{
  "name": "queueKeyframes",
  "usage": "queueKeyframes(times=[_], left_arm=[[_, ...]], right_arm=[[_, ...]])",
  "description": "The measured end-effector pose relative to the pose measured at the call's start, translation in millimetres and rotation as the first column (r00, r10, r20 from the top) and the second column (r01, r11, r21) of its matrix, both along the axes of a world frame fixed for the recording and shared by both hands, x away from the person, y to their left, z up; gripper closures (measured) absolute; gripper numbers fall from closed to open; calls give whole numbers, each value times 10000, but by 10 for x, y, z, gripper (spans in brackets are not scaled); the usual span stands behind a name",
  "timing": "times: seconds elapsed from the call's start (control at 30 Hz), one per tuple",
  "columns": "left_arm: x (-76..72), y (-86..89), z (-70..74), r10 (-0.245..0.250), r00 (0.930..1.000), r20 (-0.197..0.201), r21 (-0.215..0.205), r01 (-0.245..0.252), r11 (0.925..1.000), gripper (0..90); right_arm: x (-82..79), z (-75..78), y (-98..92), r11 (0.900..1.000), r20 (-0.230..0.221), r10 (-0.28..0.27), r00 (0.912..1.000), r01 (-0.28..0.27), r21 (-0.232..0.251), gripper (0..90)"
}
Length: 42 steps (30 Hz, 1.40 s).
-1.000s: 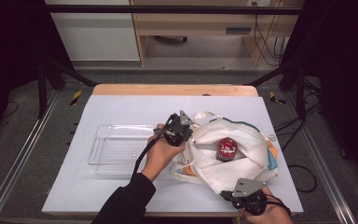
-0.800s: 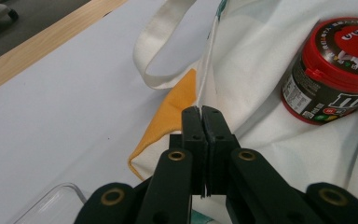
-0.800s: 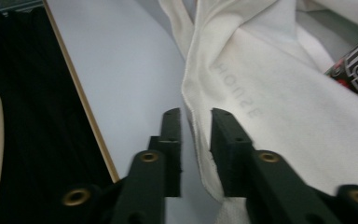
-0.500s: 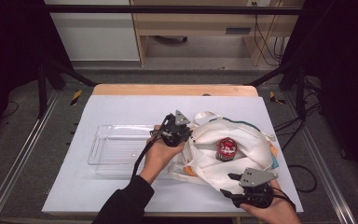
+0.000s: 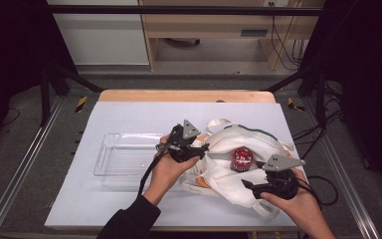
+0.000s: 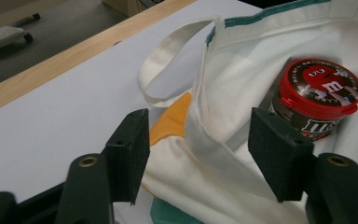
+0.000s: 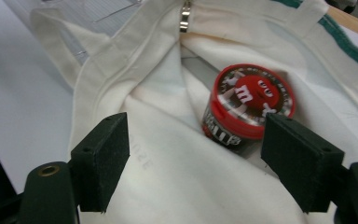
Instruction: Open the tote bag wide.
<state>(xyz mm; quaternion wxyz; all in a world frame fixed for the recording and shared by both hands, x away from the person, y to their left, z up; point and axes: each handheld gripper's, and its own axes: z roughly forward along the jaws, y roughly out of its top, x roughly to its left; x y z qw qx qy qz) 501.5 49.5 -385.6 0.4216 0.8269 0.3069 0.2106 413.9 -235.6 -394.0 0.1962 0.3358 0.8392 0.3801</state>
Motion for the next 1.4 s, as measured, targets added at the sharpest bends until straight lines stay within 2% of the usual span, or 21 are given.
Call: queueKeyframes(times=[0.03, 0.1, 0.23, 0.53, 0.57, 0.77, 0.97, 1.4], left_arm=[[-36, 33, 3, 24, 10000, 57, -65, -24, 10000, 330], [-54, 54, 9, 6, 10000, 93, -62, -5, 10000, 302], [-129, 145, 36, 101, 9994, 337, -105, -97, 9999, 250], [-288, 365, -12, 116, 9992, 384, -409, -101, 9991, 222], [-304, 386, -19, 108, 9992, 384, -399, -92, 9992, 219], [-360, 453, 7, 95, 9988, 486, -383, -77, 9992, 207], [-458, 507, -18, 85, 9982, 594, 13, -86, 10000, 194], [-474, 590, -17, 275, 9985, 467, -127, -269, 9996, 172]], right_arm=[[82, 32, 11, 9999, -139, -93, 9999, 92, -78, 227], [124, 44, 19, 9998, -164, -157, 9997, 155, -140, 223], [311, 74, 88, 9990, -453, -423, 9981, 415, -193, 207], [551, 64, 280, 9984, -580, -573, 9967, 572, -41, 187], [604, 40, 307, 9973, -655, -728, 9952, 722, -114, 191], [664, -31, 285, 9939, -745, -1083, 9913, 1064, -294, 196], [663, -73, 211, 9926, -832, -1213, 9891, 1200, -211, 196], [715, -209, 149, 9918, -1188, -1267, 9848, 1238, -313, 187]])
